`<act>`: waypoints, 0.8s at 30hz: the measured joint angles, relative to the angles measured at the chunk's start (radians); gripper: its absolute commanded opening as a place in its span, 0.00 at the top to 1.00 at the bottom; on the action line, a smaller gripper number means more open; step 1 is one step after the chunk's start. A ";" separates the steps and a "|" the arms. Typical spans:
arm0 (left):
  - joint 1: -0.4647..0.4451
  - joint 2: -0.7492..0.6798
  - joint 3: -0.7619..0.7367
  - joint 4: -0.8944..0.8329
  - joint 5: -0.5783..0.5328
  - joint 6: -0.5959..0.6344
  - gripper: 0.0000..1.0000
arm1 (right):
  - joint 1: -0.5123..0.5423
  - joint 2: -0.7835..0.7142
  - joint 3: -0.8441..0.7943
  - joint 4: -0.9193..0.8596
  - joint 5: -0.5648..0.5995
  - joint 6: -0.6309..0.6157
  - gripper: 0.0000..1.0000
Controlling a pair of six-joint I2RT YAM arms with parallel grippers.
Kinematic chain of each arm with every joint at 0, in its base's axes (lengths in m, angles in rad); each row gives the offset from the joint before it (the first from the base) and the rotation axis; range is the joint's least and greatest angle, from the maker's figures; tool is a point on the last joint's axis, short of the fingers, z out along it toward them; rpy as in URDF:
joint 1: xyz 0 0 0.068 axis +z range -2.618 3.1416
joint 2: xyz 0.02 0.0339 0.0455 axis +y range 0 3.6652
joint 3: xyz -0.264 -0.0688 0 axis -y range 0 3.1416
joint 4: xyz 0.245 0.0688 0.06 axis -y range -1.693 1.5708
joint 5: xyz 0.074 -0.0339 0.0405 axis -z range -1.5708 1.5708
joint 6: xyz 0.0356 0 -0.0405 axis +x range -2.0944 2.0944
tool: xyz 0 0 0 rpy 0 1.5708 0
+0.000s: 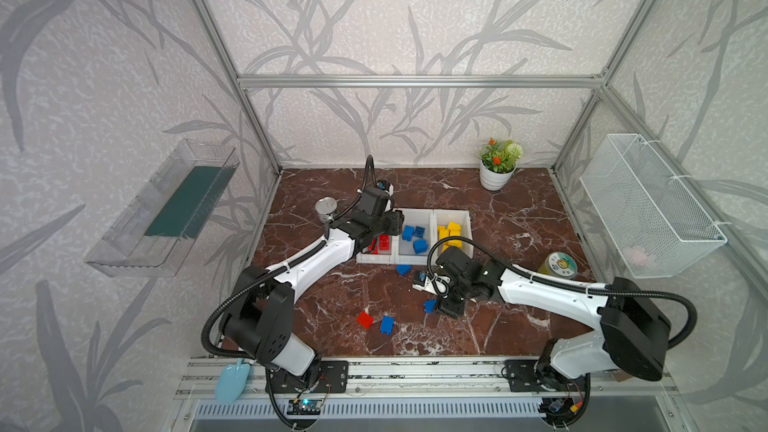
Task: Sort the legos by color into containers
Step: 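Grasp a blue brick on the table with the right gripper while the left withdraws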
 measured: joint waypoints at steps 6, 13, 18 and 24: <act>0.000 -0.010 -0.035 0.008 0.000 -0.025 0.42 | 0.029 0.065 0.010 0.001 0.010 -0.016 0.36; 0.000 -0.037 -0.064 0.008 -0.002 -0.037 0.42 | 0.035 0.110 0.031 0.002 0.022 -0.019 0.37; 0.000 -0.048 -0.072 0.008 -0.002 -0.048 0.42 | 0.035 0.133 0.048 0.000 0.025 -0.021 0.39; 0.000 -0.058 -0.083 0.008 -0.006 -0.049 0.42 | 0.039 0.141 0.052 -0.001 0.032 -0.022 0.42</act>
